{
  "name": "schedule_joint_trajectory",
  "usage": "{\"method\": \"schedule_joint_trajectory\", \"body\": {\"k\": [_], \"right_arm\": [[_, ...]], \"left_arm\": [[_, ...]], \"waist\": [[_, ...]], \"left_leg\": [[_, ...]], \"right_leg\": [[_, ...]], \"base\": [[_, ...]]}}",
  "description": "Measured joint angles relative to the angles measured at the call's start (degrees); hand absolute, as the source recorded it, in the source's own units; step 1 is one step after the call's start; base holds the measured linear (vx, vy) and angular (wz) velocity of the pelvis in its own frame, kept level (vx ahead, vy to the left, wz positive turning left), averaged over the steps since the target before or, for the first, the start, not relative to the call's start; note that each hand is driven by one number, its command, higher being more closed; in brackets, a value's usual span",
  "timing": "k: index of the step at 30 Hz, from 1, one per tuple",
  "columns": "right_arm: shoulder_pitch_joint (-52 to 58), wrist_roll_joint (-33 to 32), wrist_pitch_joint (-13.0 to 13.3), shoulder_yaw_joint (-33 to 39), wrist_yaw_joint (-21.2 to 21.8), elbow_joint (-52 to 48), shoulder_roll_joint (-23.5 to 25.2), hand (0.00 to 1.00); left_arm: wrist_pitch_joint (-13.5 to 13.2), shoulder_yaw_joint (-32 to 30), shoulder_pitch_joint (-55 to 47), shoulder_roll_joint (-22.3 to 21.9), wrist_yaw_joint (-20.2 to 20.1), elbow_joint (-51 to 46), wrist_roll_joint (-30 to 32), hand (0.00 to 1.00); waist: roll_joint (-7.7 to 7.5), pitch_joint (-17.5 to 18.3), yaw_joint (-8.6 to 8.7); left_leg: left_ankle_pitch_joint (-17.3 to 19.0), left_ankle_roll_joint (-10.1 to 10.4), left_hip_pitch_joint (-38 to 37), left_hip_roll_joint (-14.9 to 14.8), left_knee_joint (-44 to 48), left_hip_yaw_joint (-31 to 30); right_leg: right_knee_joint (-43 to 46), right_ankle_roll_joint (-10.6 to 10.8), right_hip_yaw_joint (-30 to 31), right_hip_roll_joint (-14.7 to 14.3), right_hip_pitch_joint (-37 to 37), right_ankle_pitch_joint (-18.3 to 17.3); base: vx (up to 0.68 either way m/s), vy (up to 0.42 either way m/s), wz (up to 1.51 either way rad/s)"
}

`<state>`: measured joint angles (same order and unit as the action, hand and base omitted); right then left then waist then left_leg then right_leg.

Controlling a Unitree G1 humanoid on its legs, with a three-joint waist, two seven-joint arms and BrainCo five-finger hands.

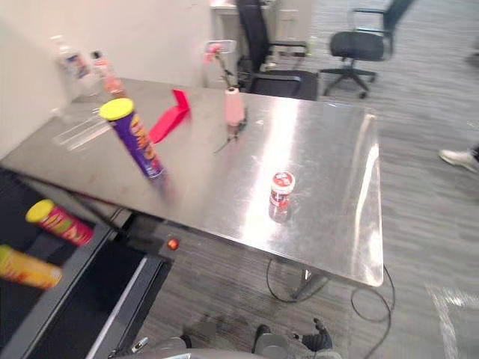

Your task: Put the gum and the chips on the shelf.

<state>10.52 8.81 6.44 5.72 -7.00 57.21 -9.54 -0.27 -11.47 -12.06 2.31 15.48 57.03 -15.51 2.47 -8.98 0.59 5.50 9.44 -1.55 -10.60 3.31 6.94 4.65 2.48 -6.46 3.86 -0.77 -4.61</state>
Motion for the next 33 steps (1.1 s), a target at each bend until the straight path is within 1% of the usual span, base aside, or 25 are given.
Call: {"method": "schedule_joint_trajectory", "body": {"k": [1,2,3,4,5,6,7,9,11,13,14,15,16,17,19,23,24,25,26,27,28,29,31,32,33], "right_arm": [[0.7,0.1,0.0,0.2,-0.1,0.3,-1.1,0.0],[0.3,-0.1,-0.3,0.3,-0.3,1.0,-0.2,0.0],[1.0,-0.1,0.1,0.5,-1.0,0.2,1.0,0.0],[1.3,-0.2,0.1,0.4,-1.6,0.1,2.0,0.0],[1.5,-0.2,0.2,0.5,-1.9,0.0,2.6,0.0],[1.7,-0.3,0.2,0.5,-2.6,0.0,3.5,0.0],[1.8,-0.4,0.4,0.5,-2.9,0.0,4.0,0.0],[1.8,-0.5,1.3,0.7,-3.2,0.0,3.7,0.0],[1.8,-0.9,1.8,0.8,-4.1,0.0,3.7,0.0],[1.8,-1.1,2.5,1.4,-4.6,0.0,3.4,0.0],[1.7,-1.2,3.0,2.2,-4.8,0.0,3.3,0.0],[1.6,-1.5,3.2,2.4,-5.0,0.0,3.4,0.0],[1.8,-2.1,3.2,2.4,-5.1,0.0,3.4,0.0],[2.1,-2.3,3.1,2.7,-5.3,0.0,3.5,0.0],[2.9,-3.7,2.4,3.1,-6.3,0.0,3.8,0.0],[4.9,-11.1,1.3,7.5,-8.4,0.5,5.4,0.0],[4.8,-14.5,0.9,9.4,-9.3,1.2,6.0,0.0],[4.8,-18.1,0.1,11.1,-10.4,2.2,6.3,0.0],[4.8,-19.5,-0.4,12.0,-10.9,2.4,6.3,0.0],[4.9,-23.1,-1.0,14.0,-12.0,2.5,6.3,0.0],[4.9,-25.6,-1.1,16.1,-13.3,2.6,6.2,0.0],[4.8,-26.4,-1.1,17.2,-13.8,2.6,6.2,0.0],[4.3,-29.8,-0.9,23.2,-16.3,2.0,6.0,0.0],[4.0,-30.4,-0.9,25.2,-17.0,1.6,5.9,0.0],[3.4,-32.1,-0.8,28.9,-18.5,0.7,5.3,0.0]], "left_arm": [[-0.1,0.3,-0.4,-1.0,0.0,0.1,0.0,0.0],[0.0,-0.1,-0.3,-0.6,-0.3,0.3,0.1,0.0],[-0.4,0.4,-0.6,0.8,-0.3,0.0,0.4,0.0],[-0.4,0.8,0.3,1.7,-0.5,0.5,0.7,0.0],[-0.4,1.3,0.8,2.0,-0.6,0.6,0.7,0.0],[-0.6,2.3,1.3,2.8,-1.0,0.6,0.9,0.0],[-0.6,2.7,1.7,3.0,-1.3,0.9,1.0,0.0],[-0.6,3.4,1.8,2.9,-1.9,1.3,1.0,0.0],[-0.8,4.5,2.0,2.9,-2.7,1.6,1.1,0.0],[-1.0,4.8,2.2,2.5,-3.7,1.7,1.5,0.0],[-1.1,4.7,2.1,2.4,-4.4,1.7,1.8,0.0],[-1.3,4.7,2.1,2.5,-4.9,1.7,2.4,0.0],[-1.7,4.7,1.9,2.6,-5.2,1.7,2.7,0.0],[-1.9,4.9,1.9,2.8,-5.6,1.7,2.9,0.0],[-1.8,5.0,1.8,2.9,-5.9,1.6,2.8,0.0],[-1.7,4.4,1.4,2.9,-6.9,1.1,2.6,0.0],[-1.5,4.2,1.0,3.0,-6.9,1.1,2.6,0.0],[-0.7,3.6,0.9,3.1,-6.9,1.1,2.4,0.0],[-0.1,3.1,0.9,3.1,-7.0,1.1,2.2,0.0],[1.0,2.3,0.7,3.2,-7.0,1.1,1.7,0.0],[1.9,1.9,0.5,3.2,-7.2,1.2,0.6,0.0],[2.2,1.9,0.4,3.3,-7.4,1.2,0.5,0.0],[2.6,0.6,0.0,3.6,-9.0,1.0,0.6,0.0],[2.9,0.0,-0.1,3.6,-9.4,0.8,0.6,0.0],[3.1,-0.3,-0.8,3.4,-9.8,-0.4,0.6,0.0]], "waist": [[2.39,1.0,0.65],[1.62,1.4,0.72],[0.01,1.8,0.8],[-1.08,1.8,1.18],[-1.82,2.0,1.15],[-2.48,2.0,0.99],[-2.73,1.9,1.08],[-2.54,1.8,1.13],[-2.24,1.6,1.15],[-1.51,1.1,1.09],[-1.1,0.7,0.94],[-1.23,0.5,0.94],[-1.74,0.1,0.95],[-2.15,-0.1,1.17],[-2.34,-0.3,1.22],[-2.93,-0.1,0.91],[-3.17,0.0,0.93],[-3.59,0.1,0.85],[-3.77,0.1,0.78],[-4.1,0.0,0.82],[-4.23,0.1,0.79],[-4.29,0.1,0.78],[-4.27,0.3,0.73],[-4.26,0.3,0.79],[-4.29,0.3,0.81]], "left_leg": [[-2.2,-1.0,0.3,-0.9,-0.4,0.7],[-2.4,-0.9,-0.3,-0.3,0.0,1.9],[-1.6,-1.5,-1.3,1.3,-0.7,3.2],[-1.1,-2.2,-2.1,2.7,-1.2,3.9],[-1.1,-2.3,-2.4,3.5,-1.3,4.3],[-0.5,-3.1,-3.3,4.6,-1.4,5.2],[-0.3,-3.5,-4.1,5.5,-1.4,5.9],[0.3,-4.2,-5.4,6.2,-1.4,7.1],[0.4,-4.3,-6.2,6.3,-1.4,8.5],[1.4,-4.6,-6.9,5.6,-1.4,10.5],[2.4,-4.7,-7.7,4.9,-1.4,12.2],[2.6,-4.6,-8.3,4.6,-1.1,13.4],[2.9,-4.5,-8.8,4.6,-1.1,14.5],[3.3,-4.5,-9.2,4.7,-0.9,15.0],[3.7,-4.4,-9.7,5.0,-1.1,15.8],[3.8,-4.2,-9.8,5.1,-1.5,15.9],[3.8,-4.1,-10.0,5.1,-2.0,15.9],[3.7,-4.1,-10.4,5.2,-2.4,16.3],[3.8,-4.1,-10.8,5.2,-2.8,16.5],[3.8,-4.0,-11.8,5.4,-3.3,17.1],[4.0,-4.0,-12.1,5.4,-3.2,17.7],[4.0,-4.1,-12.4,5.4,-3.1,17.9],[4.6,-4.3,-13.7,5.3,-3.3,19.5],[4.8,-4.3,-13.7,5.4,-3.2,19.7],[5.1,-4.2,-14.1,5.4,-3.2,20.4]], "right_leg": [[-1.1,1.4,0.8,-1.3,0.2,1.2],[-1.6,2.1,1.4,-0.4,0.7,1.6],[-3.2,3.3,-1.3,1.3,1.0,2.6],[-4.8,3.9,-0.9,2.6,2.3,4.0],[-5.5,4.3,-0.9,3.3,2.5,4.6],[-6.5,5.0,-0.3,4.3,3.3,5.0],[-6.8,5.4,0.0,5.1,4.0,5.3],[-6.0,5.4,0.0,5.8,4.0,5.3],[-3.9,5.4,-0.1,6.0,2.9,5.3],[-1.2,5.4,-3.7,5.6,0.9,5.3],[0.2,4.7,-7.3,5.4,-0.1,5.7],[0.7,4.2,-9.6,5.4,-0.1,6.1],[0.8,4.0,-10.2,5.3,0.1,6.2],[0.7,3.8,-9.7,5.3,0.0,6.0],[0.5,3.1,-9.7,5.6,-0.2,5.4],[-1.4,3.4,-11.2,5.9,0.7,5.3],[-3.6,3.6,-12.0,5.6,1.7,6.0],[-5.8,3.7,-12.0,5.3,2.8,7.5],[-6.7,3.7,-11.9,5.2,3.3,8.1],[-7.8,3.7,-11.8,5.1,4.3,9.2],[-8.4,3.7,-11.4,4.9,4.6,10.0],[-8.8,3.8,-11.2,4.8,5.0,10.3],[-9.8,3.9,-10.0,4.2,5.4,11.1],[-9.8,3.8,-9.9,4.1,5.5,11.1],[-9.8,3.8,-9.6,4.0,5.5,11.2]], "base": [[0.23,0.413,-0.86],[0.18,0.307,-0.71],[0.2,0.323,-0.51],[0.13,0.222,-0.41],[0.12,0.224,-0.24],[0.09,0.195,-0.21],[0.08,0.18,-0.24],[0.05,0.126,-0.32],[0.01,0.066,-0.42],[-0.05,-0.003,-0.55],[-0.08,-0.035,-0.67],[-0.13,-0.049,-0.72],[-0.12,-0.026,-0.56],[-0.12,-0.011,-0.41],[-0.1,0.017,-0.22],[-0.03,0.007,0.0],[0.04,0.022,-0.1],[0.05,0.029,-0.12],[0.06,0.043,-0.15],[0.08,0.058,-0.2],[0.08,0.059,-0.22],[0.11,0.042,-0.28],[0.12,0.032,-0.3],[0.11,0.036,-0.29],[0.09,0.033,-0.27]]}}
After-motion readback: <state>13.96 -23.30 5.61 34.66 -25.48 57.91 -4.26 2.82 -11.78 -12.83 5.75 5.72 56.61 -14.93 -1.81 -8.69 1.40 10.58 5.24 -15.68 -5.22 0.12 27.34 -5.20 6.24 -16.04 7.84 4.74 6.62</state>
